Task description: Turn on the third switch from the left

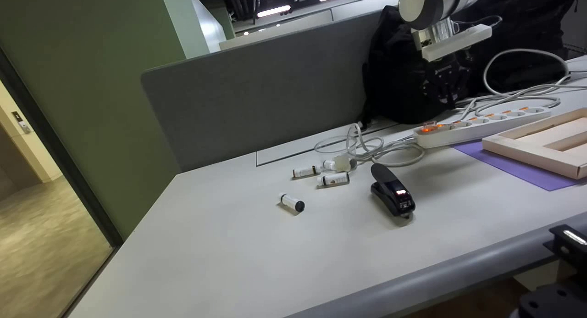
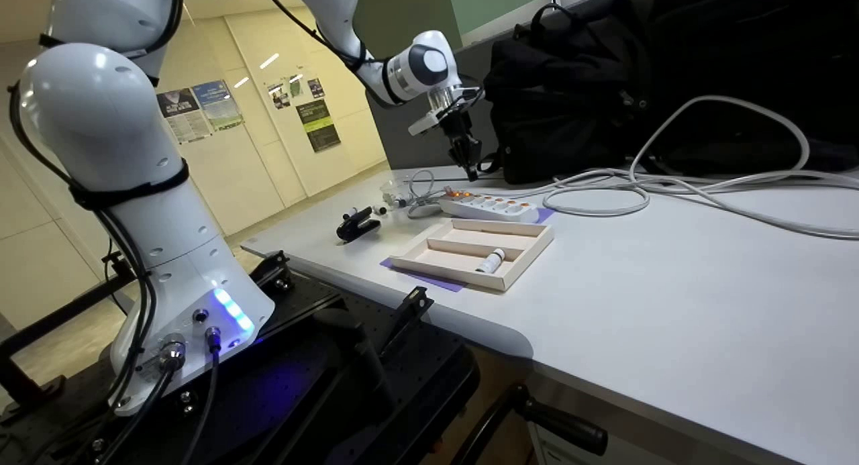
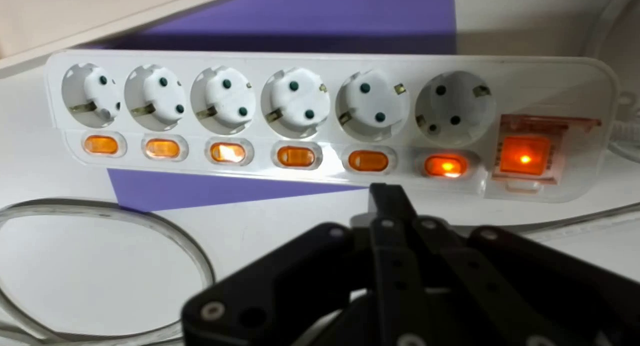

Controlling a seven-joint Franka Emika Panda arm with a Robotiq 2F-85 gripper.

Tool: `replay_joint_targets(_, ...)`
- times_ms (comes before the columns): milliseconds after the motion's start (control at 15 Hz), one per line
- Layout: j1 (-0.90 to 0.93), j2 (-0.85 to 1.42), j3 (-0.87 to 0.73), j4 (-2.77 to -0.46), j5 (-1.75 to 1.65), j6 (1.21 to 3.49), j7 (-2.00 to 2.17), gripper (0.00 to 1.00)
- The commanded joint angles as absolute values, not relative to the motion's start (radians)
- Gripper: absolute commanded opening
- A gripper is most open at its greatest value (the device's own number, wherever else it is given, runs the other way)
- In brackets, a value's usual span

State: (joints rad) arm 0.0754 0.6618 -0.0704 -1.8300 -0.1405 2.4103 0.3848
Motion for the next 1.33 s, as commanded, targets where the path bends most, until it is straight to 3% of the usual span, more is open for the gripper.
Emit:
replay_joint_targets(0,0.100,0.680,-0.104,-1.835,-0.135,2.441,0.390,0.00)
replay_joint_targets(1267,0.101,0.709,-0.127,-1.829,-0.108,2.432,0.366,0.00)
